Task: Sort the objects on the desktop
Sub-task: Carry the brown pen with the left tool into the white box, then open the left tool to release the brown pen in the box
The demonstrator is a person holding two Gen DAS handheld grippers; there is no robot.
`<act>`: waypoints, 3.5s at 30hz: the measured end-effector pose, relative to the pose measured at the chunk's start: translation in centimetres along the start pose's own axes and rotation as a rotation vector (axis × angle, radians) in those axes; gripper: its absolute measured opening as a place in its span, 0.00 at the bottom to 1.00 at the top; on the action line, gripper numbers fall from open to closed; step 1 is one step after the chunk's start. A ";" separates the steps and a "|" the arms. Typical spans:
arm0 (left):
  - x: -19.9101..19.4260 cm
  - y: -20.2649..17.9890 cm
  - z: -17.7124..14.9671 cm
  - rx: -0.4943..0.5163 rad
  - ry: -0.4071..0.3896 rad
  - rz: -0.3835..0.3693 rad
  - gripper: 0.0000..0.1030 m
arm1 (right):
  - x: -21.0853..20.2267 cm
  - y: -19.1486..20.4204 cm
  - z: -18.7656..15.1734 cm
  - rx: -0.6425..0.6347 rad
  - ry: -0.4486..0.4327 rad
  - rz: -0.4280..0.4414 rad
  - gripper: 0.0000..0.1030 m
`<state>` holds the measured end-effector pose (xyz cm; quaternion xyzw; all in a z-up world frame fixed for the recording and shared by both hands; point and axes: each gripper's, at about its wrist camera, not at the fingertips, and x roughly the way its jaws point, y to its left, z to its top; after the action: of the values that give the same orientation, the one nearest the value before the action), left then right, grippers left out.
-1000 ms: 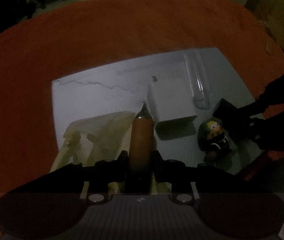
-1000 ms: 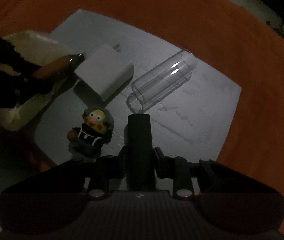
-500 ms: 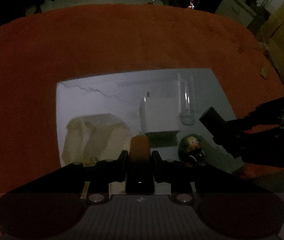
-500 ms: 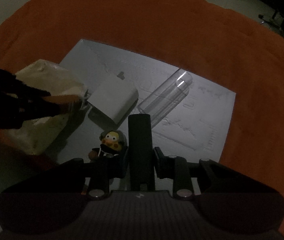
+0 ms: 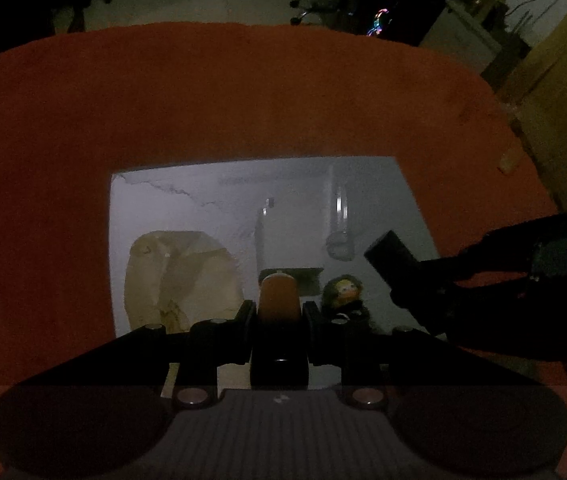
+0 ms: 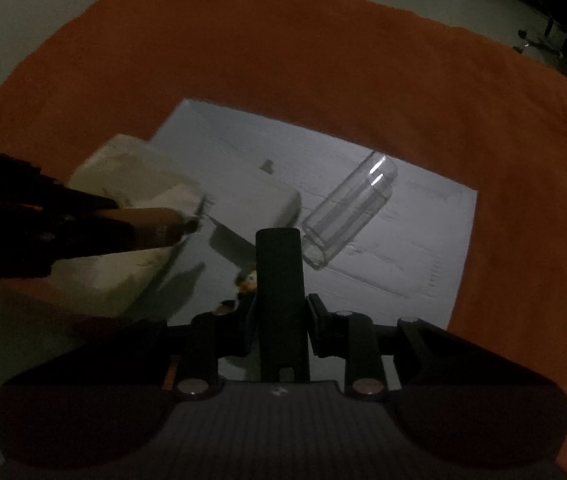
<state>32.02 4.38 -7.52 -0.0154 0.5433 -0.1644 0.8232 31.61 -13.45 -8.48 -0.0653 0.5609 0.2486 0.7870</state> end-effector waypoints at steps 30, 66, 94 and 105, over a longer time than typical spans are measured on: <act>-9.8 -5.5 -11.4 0.252 0.016 -0.130 0.20 | -10.8 4.9 -13.6 -0.089 0.040 0.137 0.28; -1.4 -3.8 -21.9 0.294 0.269 0.006 0.20 | 2.0 11.4 -23.2 -0.388 0.417 0.147 0.28; 0.2 -3.5 -24.0 0.273 0.363 0.018 0.39 | 3.9 10.6 -23.8 -0.267 0.468 0.042 0.47; -1.3 -4.5 -22.9 0.317 0.300 -0.056 0.84 | 0.2 8.4 -22.3 -0.070 0.396 0.087 0.87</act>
<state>9.80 4.02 -14.82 0.1236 0.6265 -0.2709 0.7203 8.82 -14.54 -15.27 -0.1161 0.6979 0.2840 0.6471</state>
